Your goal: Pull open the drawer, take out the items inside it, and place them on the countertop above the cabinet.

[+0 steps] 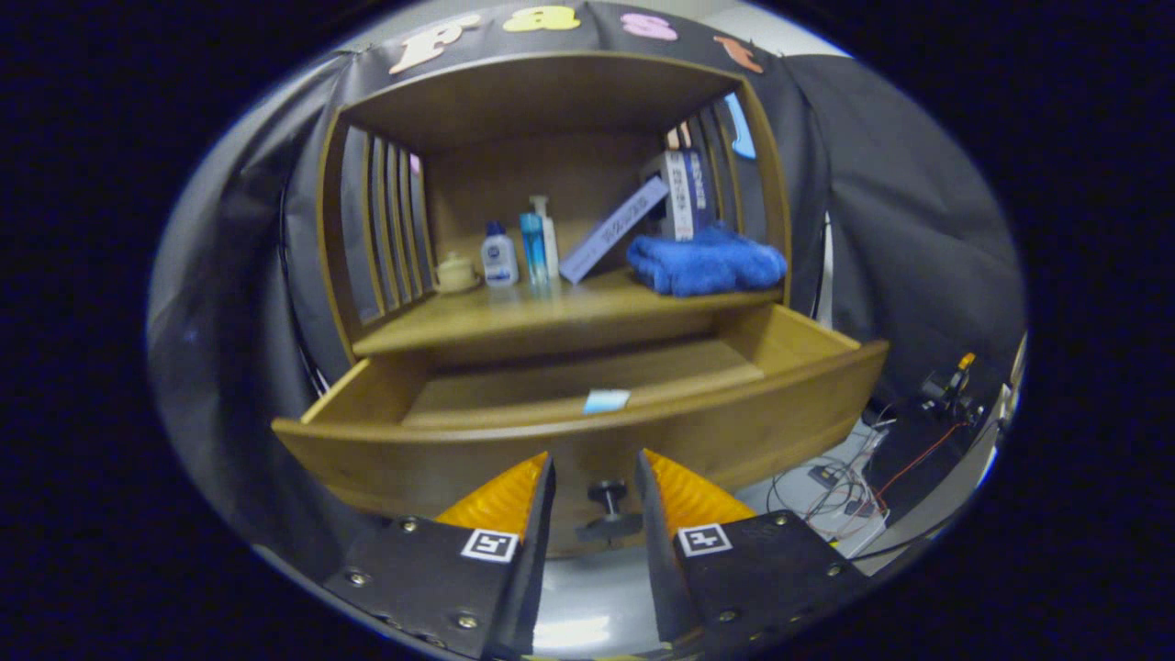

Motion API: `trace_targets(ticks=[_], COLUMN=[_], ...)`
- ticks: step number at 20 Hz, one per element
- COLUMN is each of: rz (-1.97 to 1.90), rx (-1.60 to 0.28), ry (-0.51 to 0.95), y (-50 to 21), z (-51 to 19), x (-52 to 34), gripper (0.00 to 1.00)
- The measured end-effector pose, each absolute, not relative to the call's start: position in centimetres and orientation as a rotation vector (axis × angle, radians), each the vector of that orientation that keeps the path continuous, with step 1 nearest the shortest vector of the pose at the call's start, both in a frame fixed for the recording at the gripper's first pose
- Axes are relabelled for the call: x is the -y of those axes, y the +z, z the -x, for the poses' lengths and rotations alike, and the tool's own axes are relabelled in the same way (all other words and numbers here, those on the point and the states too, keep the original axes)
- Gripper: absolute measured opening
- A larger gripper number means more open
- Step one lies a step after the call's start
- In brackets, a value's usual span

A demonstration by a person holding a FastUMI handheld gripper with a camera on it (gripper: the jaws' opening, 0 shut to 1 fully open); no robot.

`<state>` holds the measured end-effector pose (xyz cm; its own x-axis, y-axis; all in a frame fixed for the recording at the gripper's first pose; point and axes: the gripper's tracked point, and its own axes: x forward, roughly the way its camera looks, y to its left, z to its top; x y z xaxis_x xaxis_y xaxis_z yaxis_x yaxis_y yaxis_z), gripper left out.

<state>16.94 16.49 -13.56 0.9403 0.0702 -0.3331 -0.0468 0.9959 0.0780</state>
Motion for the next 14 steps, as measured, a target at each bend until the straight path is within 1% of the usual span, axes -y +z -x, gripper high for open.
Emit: trace_targets(ticks=[1, 3, 6, 10, 14], rz=[-0.061, -0.032, 0.009, -0.006, 0.006], rx=[-0.316, -0.333, -0.465, -0.696, -0.913], ry=[0.048, 0.017, -0.047, -0.104, -0.162], y=[-12.0, -10.2, -10.4, -14.2, -18.6], z=[-17.6, -19.4, -23.5, -27.8, -29.4], x=[-16.6, -17.0, -17.5, -18.6, -18.2], gripper=[0.49, 0.49, 0.49, 0.49, 0.49])
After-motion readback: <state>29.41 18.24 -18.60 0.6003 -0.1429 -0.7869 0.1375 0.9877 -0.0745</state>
